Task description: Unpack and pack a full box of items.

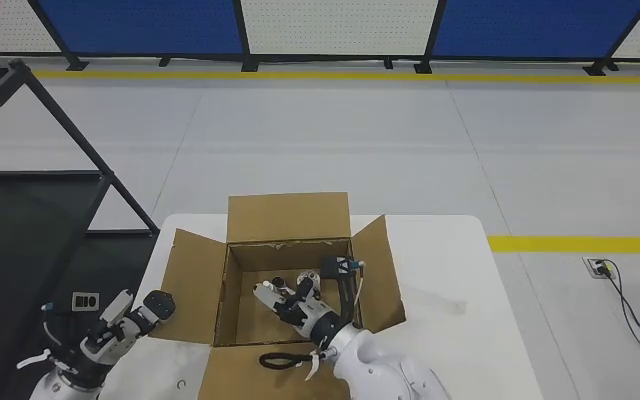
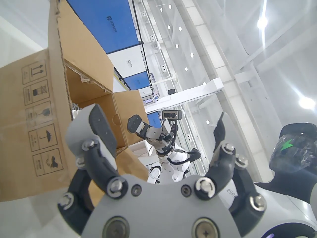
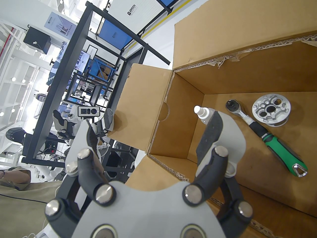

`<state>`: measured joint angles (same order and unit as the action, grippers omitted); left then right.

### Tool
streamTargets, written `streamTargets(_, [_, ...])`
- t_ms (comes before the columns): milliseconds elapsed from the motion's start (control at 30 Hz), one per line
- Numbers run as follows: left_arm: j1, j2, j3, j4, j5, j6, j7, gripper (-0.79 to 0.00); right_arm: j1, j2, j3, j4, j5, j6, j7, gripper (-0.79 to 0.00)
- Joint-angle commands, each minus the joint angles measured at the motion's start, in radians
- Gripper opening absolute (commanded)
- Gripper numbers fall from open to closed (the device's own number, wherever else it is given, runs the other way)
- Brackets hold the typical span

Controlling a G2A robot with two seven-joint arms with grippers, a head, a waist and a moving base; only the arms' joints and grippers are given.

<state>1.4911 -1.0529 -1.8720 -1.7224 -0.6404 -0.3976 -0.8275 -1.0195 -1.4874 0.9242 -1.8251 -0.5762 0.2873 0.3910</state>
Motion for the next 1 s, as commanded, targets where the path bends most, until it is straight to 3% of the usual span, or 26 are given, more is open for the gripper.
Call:
streamTargets(0, [0.0, 0.0, 0.0, 0.0, 0.0, 0.0, 0.0, 0.0, -0.001, 0.0, -0.002, 0.001, -0.003, -0.005, -0.002, 0.0])
streamTargets(200, [0.011, -0.002, -0.028, -0.013, -0.023, 0.006, 0.054, 0.0, 0.062, 0.003, -0.064, 0.081, -0.255, -0.057, 0.022, 0.0])
streamTargets(433, [0.042, -0.003, -0.11, -0.019, -0.12, 0.002, 0.061, 0.0, 0.201, -0.011, -0.142, 0.218, -0.413, -0.121, 0.2, 0.0])
streamTargets(700, [0.065, -0.006, -0.155, -0.007, -0.196, 0.007, 0.031, 0.0, 0.371, -0.068, -0.233, 0.435, -0.42, -0.118, 0.288, 0.0])
streamTargets(967, [0.067, -0.007, -0.155, 0.0, -0.2, 0.009, 0.042, 0.0, 0.377, -0.071, -0.234, 0.445, -0.42, -0.109, 0.287, 0.0])
